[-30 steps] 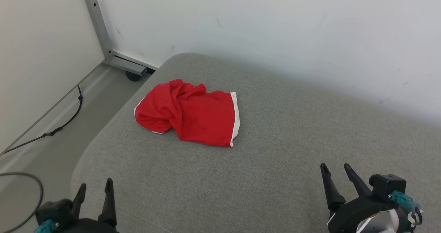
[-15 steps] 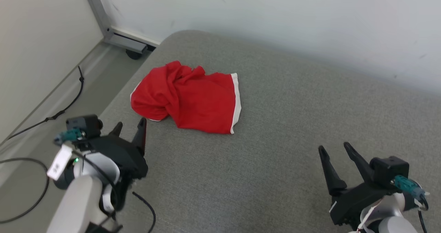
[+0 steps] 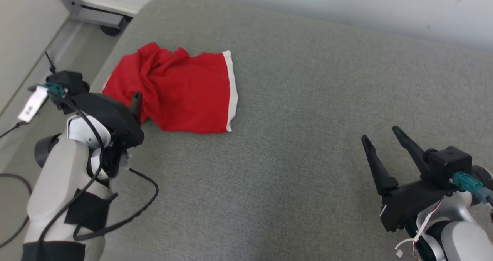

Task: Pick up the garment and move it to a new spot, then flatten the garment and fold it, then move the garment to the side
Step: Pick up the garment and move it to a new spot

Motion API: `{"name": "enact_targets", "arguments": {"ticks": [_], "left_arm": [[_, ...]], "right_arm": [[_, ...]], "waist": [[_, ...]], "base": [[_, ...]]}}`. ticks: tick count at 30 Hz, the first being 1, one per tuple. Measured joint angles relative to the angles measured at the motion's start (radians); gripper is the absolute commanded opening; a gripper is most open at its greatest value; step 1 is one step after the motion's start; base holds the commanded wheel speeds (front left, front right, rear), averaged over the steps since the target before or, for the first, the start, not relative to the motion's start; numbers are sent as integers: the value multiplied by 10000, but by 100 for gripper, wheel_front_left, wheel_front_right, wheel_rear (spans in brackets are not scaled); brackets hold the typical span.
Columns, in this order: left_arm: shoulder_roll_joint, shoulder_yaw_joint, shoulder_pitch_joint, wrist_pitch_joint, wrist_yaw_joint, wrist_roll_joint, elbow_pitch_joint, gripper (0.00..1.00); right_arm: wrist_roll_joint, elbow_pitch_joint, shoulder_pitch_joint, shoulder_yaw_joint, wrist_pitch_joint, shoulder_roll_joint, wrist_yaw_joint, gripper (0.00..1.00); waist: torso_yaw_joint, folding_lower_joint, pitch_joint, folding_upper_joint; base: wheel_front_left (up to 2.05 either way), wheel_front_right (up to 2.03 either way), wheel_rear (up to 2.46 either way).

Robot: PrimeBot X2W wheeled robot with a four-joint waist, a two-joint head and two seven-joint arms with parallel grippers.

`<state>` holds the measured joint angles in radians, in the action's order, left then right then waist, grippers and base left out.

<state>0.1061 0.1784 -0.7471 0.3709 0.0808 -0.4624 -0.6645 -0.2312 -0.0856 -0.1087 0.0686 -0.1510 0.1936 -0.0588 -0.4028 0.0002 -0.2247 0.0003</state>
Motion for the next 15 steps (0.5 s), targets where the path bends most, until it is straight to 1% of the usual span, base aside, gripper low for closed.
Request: {"name": "enact_targets", "arguments": {"ticks": [7, 12, 15], "left_arm": [[25, 13, -1077, 353, 184, 226, -1011, 100], [63, 40, -1451, 504, 336, 673, -1697, 100], [79, 35, -1622, 504, 339, 757, -2138, 100]], "right_arm": [[132, -665, -387, -35, -437, 276, -29, 100], [132, -955, -437, -71, -667, 418, -29, 100], [134, -1055, -439, -178, -734, 506, -29, 100]], "waist": [[466, 1, -1003, 0], [630, 0, -1522, -1], [673, 0, -1752, 0]], "base": [[0, 0, 0], [0, 0, 0], [0, 0, 0]]}}
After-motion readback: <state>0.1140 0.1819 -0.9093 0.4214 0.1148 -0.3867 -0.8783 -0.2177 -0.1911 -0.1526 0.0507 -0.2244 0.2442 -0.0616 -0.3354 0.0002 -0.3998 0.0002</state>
